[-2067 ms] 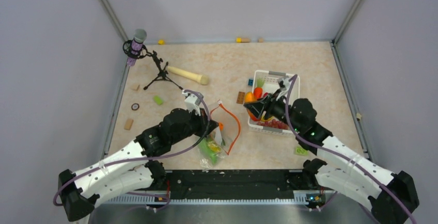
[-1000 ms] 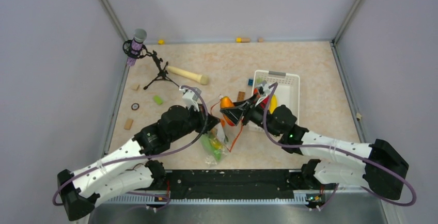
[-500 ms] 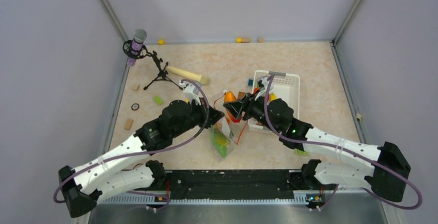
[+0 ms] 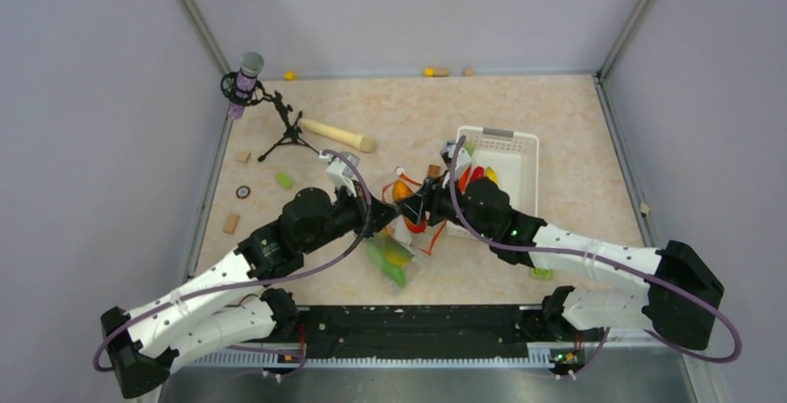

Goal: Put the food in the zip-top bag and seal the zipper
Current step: Place the fake fruit in the zipper food storage bag, then pick up the fake vegetable from the bin, then place the fake vegetable in the zipper food storage bag.

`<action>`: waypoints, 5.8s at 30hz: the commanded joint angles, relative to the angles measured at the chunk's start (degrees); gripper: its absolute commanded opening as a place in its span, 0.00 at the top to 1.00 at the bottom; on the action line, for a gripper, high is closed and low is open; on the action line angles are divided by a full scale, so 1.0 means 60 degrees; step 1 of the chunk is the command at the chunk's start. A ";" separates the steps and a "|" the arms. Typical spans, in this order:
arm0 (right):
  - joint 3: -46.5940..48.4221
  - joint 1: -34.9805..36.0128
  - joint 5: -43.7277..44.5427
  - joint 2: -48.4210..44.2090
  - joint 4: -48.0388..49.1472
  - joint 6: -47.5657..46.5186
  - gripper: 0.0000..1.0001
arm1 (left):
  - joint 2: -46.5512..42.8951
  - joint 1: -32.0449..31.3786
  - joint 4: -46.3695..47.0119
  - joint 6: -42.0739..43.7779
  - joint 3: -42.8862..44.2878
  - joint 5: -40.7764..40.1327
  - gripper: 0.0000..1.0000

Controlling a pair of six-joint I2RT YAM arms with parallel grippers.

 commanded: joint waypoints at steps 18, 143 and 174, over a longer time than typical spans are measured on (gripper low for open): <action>0.2360 0.0141 -0.0130 0.1166 -0.2301 0.0079 0.48 | 0.0605 -0.0041 0.1137 0.0567 0.0139 0.1675 1.00; 0.1015 -0.6261 0.1454 0.1834 0.0162 -0.1263 1.00 | -0.0024 -0.0030 0.0509 0.0668 -0.0615 -0.1316 1.00; 0.0942 0.0869 -0.2468 0.0214 0.7365 -0.9177 1.00 | -0.0031 -0.0029 0.0408 0.0584 -0.0540 -0.1037 1.00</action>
